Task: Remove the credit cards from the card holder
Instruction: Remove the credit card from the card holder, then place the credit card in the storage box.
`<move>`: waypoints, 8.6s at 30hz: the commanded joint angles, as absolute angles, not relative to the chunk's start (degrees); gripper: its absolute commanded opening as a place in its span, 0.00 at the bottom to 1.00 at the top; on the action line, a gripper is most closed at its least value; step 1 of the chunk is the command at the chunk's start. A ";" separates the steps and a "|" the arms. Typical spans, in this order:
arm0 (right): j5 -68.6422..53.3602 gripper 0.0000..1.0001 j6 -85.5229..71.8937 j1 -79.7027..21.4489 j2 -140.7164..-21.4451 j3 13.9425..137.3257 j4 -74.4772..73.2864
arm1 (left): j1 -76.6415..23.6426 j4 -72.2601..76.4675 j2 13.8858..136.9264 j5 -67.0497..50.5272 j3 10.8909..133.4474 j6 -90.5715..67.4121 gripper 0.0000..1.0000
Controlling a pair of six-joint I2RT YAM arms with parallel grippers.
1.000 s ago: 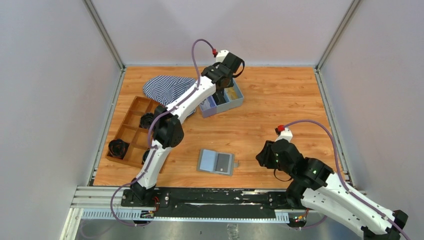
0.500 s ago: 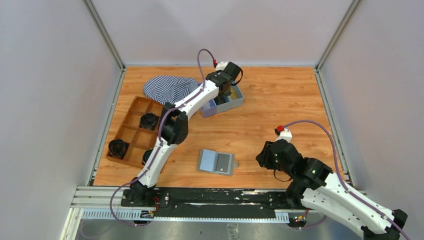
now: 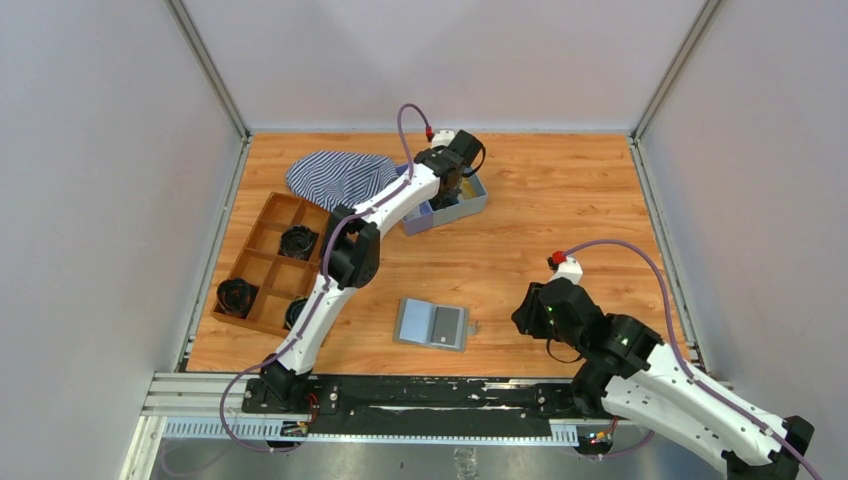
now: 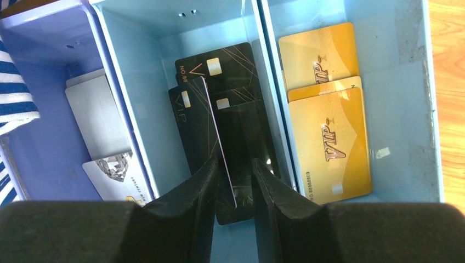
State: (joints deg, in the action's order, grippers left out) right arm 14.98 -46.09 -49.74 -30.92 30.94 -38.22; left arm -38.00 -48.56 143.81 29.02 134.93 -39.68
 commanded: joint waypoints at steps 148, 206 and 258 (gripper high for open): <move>-11.19 0.38 -52.46 -52.64 -79.12 31.77 10.92 | -40.96 -7.06 75.95 -19.47 33.33 -48.43 0.37; -9.28 0.00 -40.62 -43.15 -55.17 33.03 -12.92 | -39.05 -22.02 66.37 -10.26 40.17 -43.03 0.35; 37.16 0.24 6.51 -42.41 -132.15 113.80 -17.69 | -37.13 -31.70 57.22 1.98 39.78 -43.18 0.35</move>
